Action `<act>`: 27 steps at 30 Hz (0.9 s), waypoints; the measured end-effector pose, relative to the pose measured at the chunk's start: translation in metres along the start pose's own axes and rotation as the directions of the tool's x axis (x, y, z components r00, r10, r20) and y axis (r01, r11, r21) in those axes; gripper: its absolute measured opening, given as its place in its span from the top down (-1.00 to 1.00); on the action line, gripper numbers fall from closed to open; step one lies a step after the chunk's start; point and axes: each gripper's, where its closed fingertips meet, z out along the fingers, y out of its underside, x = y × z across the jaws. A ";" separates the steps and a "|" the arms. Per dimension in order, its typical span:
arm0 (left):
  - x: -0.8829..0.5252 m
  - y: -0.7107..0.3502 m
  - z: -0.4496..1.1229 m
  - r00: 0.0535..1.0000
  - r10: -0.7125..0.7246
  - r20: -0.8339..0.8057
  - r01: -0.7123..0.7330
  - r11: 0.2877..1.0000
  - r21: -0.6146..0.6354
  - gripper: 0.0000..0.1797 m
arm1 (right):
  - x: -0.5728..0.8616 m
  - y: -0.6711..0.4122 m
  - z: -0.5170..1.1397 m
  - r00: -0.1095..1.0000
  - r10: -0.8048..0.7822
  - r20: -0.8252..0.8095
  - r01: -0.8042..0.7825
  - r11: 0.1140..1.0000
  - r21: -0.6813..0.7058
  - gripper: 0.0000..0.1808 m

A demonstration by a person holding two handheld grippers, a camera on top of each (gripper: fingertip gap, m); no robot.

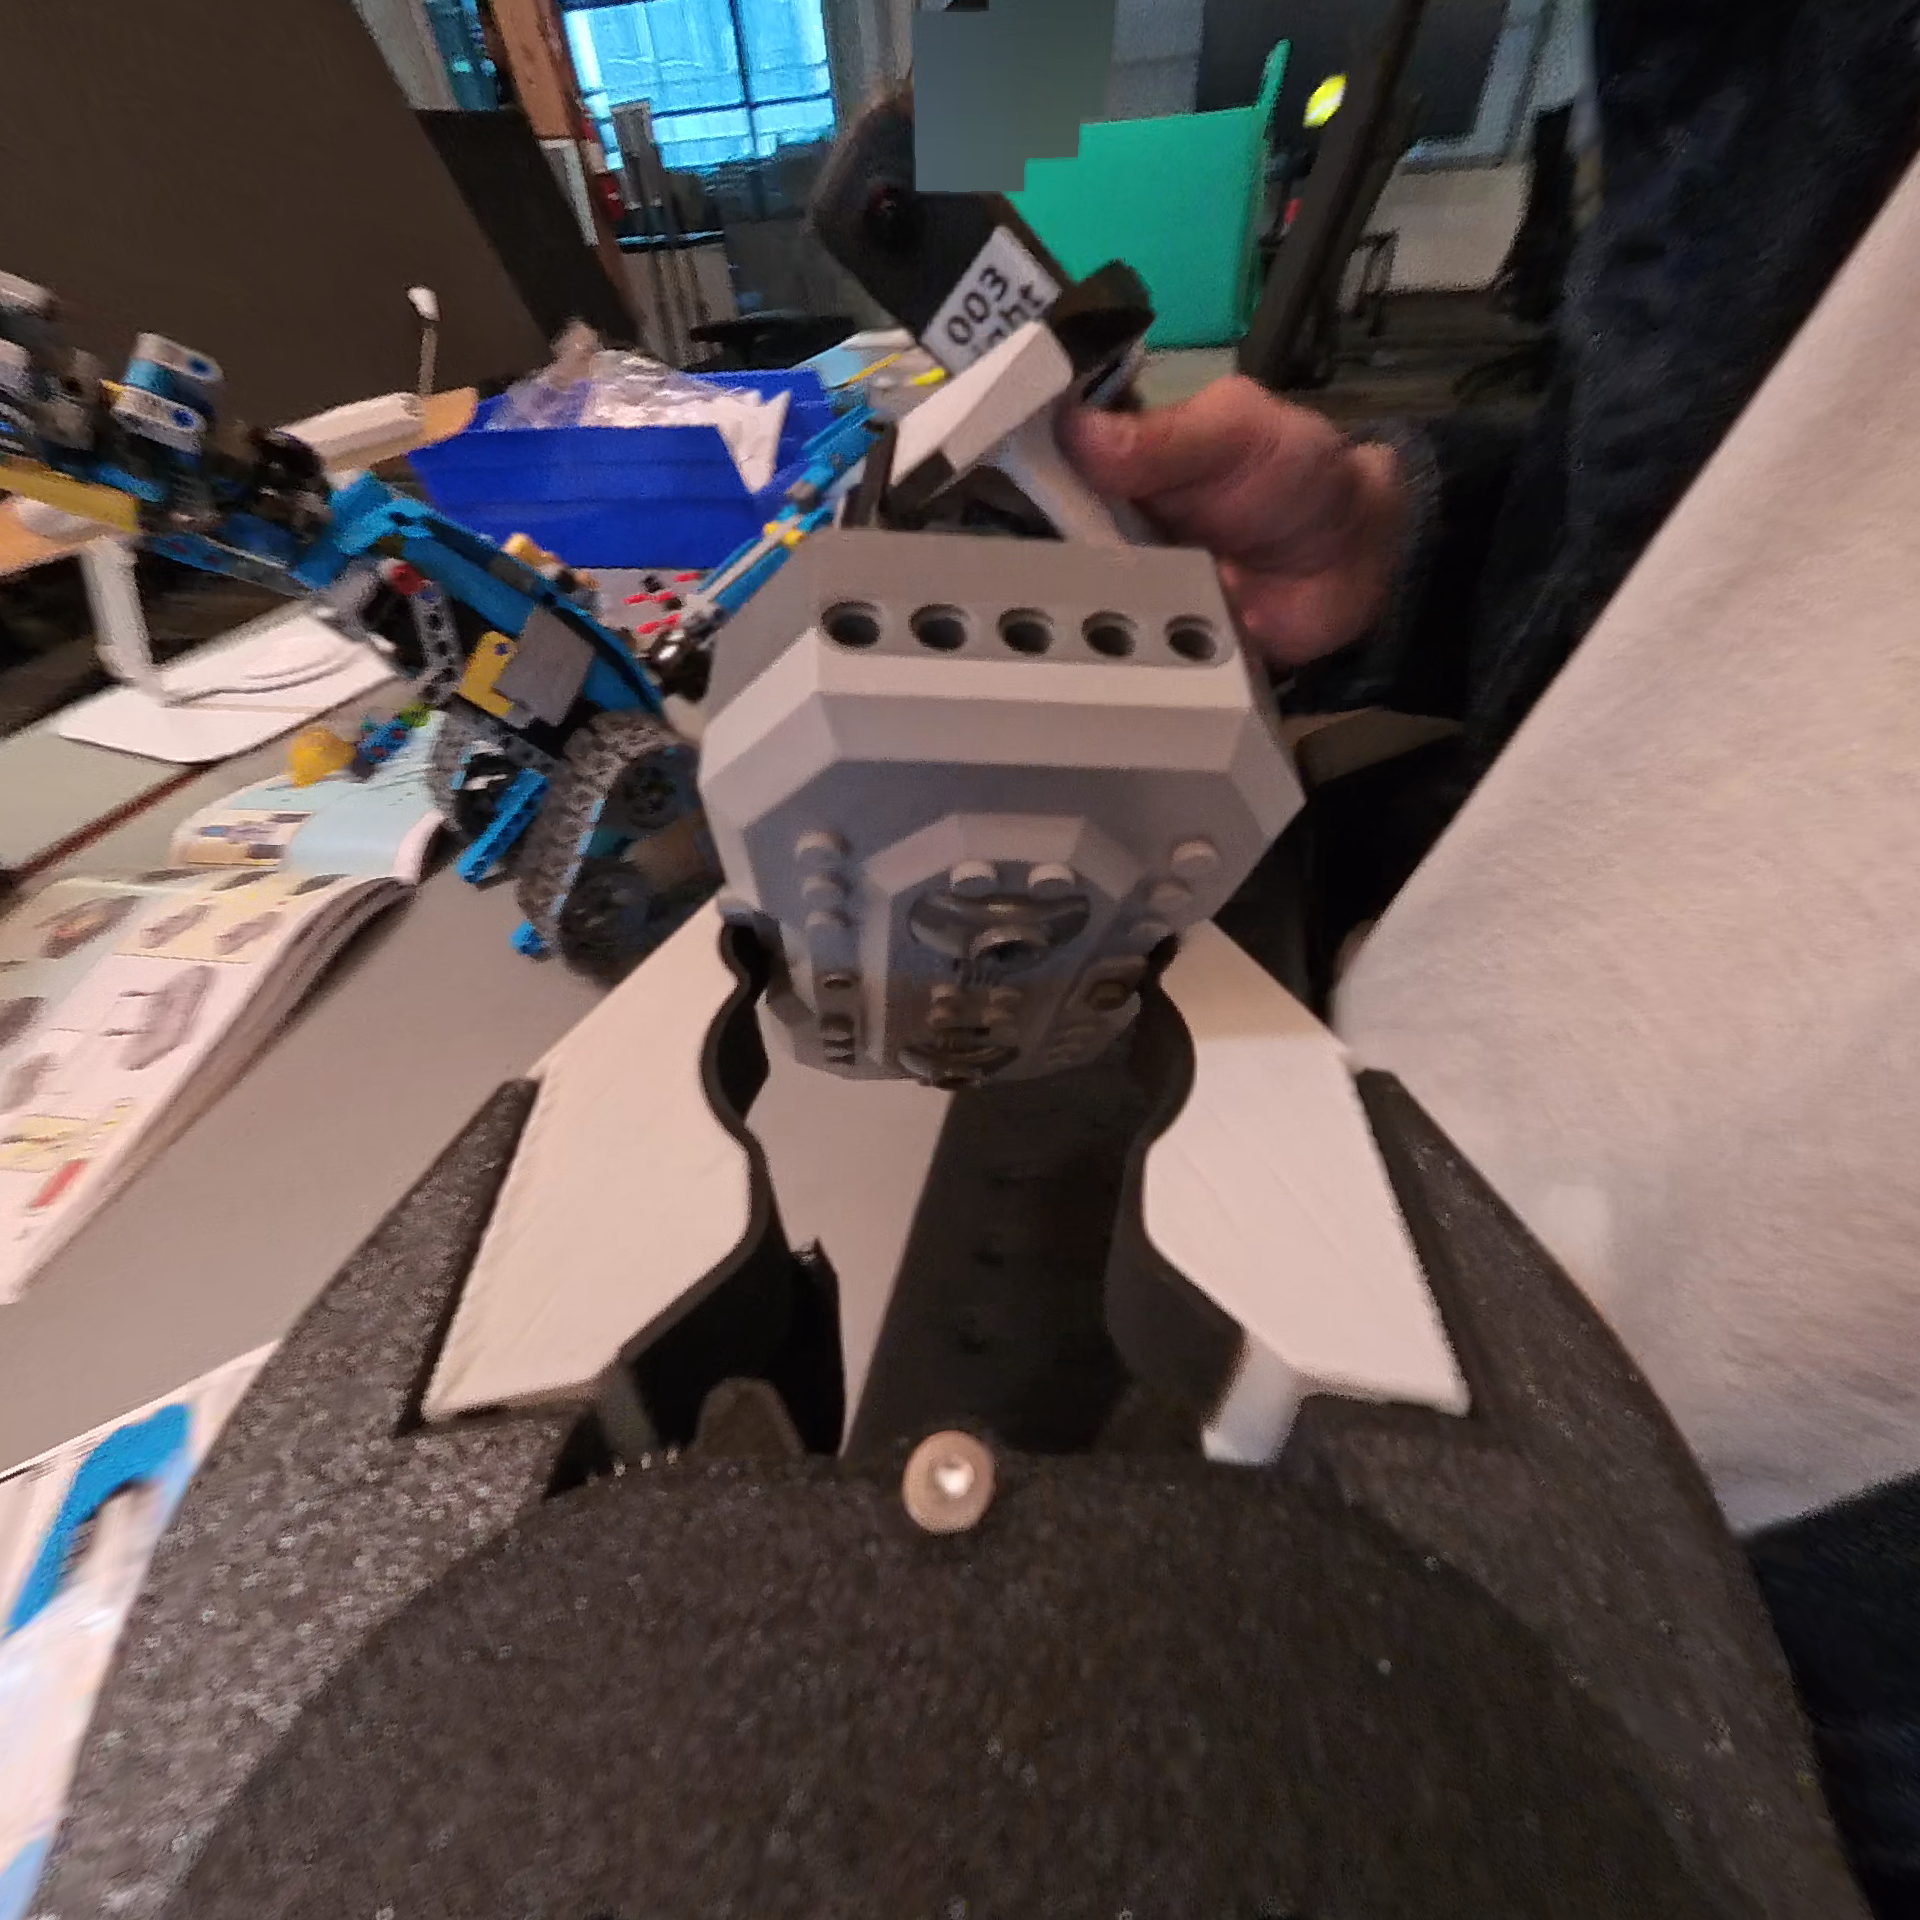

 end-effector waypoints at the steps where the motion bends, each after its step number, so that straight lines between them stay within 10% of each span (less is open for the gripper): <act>1: 0.005 -0.006 -0.002 0.996 -0.059 -0.065 0.061 0.998 0.026 0.23 | -0.006 -0.001 0.001 0.997 -0.078 0.024 0.079 0.997 -0.020 0.86; 4: 0.023 -0.030 -0.015 0.917 -0.235 -0.322 0.272 0.960 0.074 0.23 | -0.032 -0.006 0.003 0.889 -0.431 0.154 0.447 0.890 -0.091 0.87; 8: 0.037 -0.048 -0.022 0.726 -0.410 -0.553 0.451 0.890 -0.069 0.24 | -0.059 -0.012 0.003 0.452 -0.819 0.353 0.888 0.450 -0.092 0.86; 12: 0.024 -0.060 -0.025 0.463 -0.613 -0.640 0.662 0.720 -0.211 0.23 | -0.061 -0.017 0.005 0.052 -0.904 0.424 0.997 0.021 -0.078 0.85; 14: 0.020 -0.054 -0.022 0.447 -0.636 -0.629 0.673 0.703 -0.232 0.23 | -0.059 -0.015 0.006 -0.006 -0.898 0.440 0.993 -0.056 -0.099 0.85; 18: 0.009 -0.043 -0.012 0.632 -0.563 -0.533 0.605 0.788 -0.114 0.24 | -0.046 -0.019 0.000 0.170 -0.933 0.316 0.979 0.124 -0.162 0.85; 22: -0.033 -0.015 -0.003 0.928 -0.352 -0.119 0.356 0.934 0.015 0.23 | -0.008 -0.015 -0.028 0.567 -0.819 0.093 0.799 0.519 -0.302 0.85; 27: -0.059 -0.002 -0.008 0.959 -0.217 0.183 0.212 0.976 0.048 0.23 | 0.069 0.019 -0.095 0.701 -0.687 -0.189 0.518 0.674 -0.527 0.85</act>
